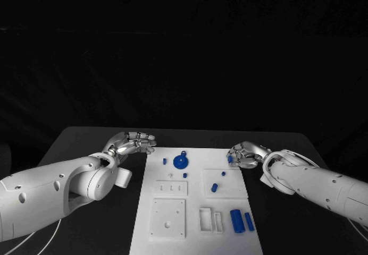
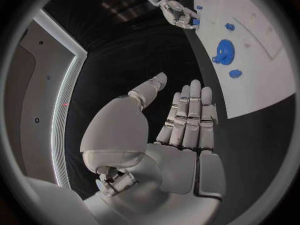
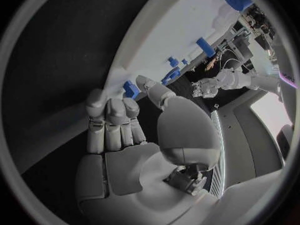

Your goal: Assemble the parts on the task board

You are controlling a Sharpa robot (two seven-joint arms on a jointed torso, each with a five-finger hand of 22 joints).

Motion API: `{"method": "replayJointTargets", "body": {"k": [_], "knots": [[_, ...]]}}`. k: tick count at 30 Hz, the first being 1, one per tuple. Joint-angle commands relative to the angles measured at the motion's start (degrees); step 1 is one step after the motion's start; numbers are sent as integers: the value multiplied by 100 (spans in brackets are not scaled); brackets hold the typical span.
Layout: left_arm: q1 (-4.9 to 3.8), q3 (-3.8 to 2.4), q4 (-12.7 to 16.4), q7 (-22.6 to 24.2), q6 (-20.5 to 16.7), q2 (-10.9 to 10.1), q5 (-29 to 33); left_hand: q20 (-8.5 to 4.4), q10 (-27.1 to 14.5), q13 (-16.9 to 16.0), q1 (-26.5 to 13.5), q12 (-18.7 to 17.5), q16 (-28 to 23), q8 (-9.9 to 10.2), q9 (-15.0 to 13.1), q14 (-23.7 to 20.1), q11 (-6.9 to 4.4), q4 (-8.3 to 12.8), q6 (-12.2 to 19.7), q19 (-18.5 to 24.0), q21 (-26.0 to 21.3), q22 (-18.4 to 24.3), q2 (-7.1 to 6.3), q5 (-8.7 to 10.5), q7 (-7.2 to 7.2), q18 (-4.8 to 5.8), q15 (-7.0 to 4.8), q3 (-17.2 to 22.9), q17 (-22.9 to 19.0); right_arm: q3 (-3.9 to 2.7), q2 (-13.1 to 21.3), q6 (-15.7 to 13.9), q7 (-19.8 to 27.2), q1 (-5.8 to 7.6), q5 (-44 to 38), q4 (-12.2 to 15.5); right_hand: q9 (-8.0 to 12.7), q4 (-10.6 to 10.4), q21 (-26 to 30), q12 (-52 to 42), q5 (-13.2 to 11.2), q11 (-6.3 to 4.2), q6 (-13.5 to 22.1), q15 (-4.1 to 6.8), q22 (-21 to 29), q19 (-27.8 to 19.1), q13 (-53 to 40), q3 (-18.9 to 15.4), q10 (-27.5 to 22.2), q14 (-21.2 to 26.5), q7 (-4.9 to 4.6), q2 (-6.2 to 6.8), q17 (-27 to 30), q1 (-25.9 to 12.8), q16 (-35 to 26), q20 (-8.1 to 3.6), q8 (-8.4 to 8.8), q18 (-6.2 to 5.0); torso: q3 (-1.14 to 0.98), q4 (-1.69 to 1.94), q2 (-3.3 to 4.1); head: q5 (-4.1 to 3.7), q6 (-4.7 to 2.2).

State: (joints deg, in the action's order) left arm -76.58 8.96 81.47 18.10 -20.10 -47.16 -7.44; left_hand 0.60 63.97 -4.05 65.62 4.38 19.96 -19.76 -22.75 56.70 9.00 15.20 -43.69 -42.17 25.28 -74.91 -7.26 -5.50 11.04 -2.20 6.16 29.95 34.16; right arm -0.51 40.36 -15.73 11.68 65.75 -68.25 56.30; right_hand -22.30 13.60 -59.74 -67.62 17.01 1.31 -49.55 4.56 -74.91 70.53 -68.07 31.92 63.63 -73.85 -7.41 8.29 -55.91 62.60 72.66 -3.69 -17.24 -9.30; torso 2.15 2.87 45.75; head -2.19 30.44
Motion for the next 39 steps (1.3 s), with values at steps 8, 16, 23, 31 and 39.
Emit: {"method": "replayJointTargets", "body": {"k": [8, 16, 23, 31, 39], "knots": [[-2, -4, -6, 45, 106, 23, 13, 3, -59, 8, 5, -36, -37, -3, 8, -12, 4, 39, 19, 21, 35, -113, 31, -7, 31, -108, 22, -5, 11, 2, -5, 46, 19, -5, 12, -30, -4, -78, -17, -49, -362, 23, -198, 21, -88, 26, -13, 266, 25, -37, -62, -53, -23, 2, -32, -18, -46, -570, -4, -7, -1, 1, 18], [-1, -3, -2, 41, 113, 20, 13, 4, -61, 8, 5, -37, -38, -2, 8, -12, 6, 38, 21, 22, 36, -112, 32, -7, 32, -108, 22, -5, 12, 2, -32, 58, 17, -22, 12, -69, -4, -80, -20, -53, -389, 18, -207, 25, -89, 29, -14, 292, 30, -39, -57, -51, -26, 3, -32, -20, -49, -570, -6, -6, -1, -2, 22], [-1, -3, -1, 38, 107, 14, 12, 4, -63, 8, 5, -38, -39, -2, 8, -11, 6, 38, 22, 22, 36, -112, 33, -6, 33, -108, 22, -4, 13, 2, -52, 62, 14, -59, 3, -84, -11, -101, -30, -63, -695, -7, -280, 49, -92, 29, -18, 441, 42, -43, -31, -88, -40, 20, -37, -24, -78, -570, -6, -5, -2, 4, 37], [-1, -3, 0, 36, 109, 14, 12, 4, -65, 8, 4, -39, -40, -1, 9, -11, 7, 38, 24, 23, 37, -112, 34, -6, 33, -108, 22, -4, 15, 2, -51, 32, 18, -61, -33, -86, -68, -211, -47, -77, -1321, -97, -583, 133, -96, 25, -27, 849, 81, -51, 67, -158, -58, 80, -55, -18, -218, -570, -5, -8, -5, 4, 47], [-1, -3, -2, 34, 109, 12, 11, 3, -67, 8, 6, -40, -40, 0, 9, -10, 7, 39, 25, 24, 37, -112, 36, -6, 34, -108, 22, -2, 16, 2, -47, -45, 0, -61, -84, -84, -117, -251, -66, -93, -1389, -163, -773, 195, -98, 30, -42, 998, 121, -59, 135, -184, -70, 74, -60, -21, -311, -570, -7, -3, -4, -3, 54]]}}
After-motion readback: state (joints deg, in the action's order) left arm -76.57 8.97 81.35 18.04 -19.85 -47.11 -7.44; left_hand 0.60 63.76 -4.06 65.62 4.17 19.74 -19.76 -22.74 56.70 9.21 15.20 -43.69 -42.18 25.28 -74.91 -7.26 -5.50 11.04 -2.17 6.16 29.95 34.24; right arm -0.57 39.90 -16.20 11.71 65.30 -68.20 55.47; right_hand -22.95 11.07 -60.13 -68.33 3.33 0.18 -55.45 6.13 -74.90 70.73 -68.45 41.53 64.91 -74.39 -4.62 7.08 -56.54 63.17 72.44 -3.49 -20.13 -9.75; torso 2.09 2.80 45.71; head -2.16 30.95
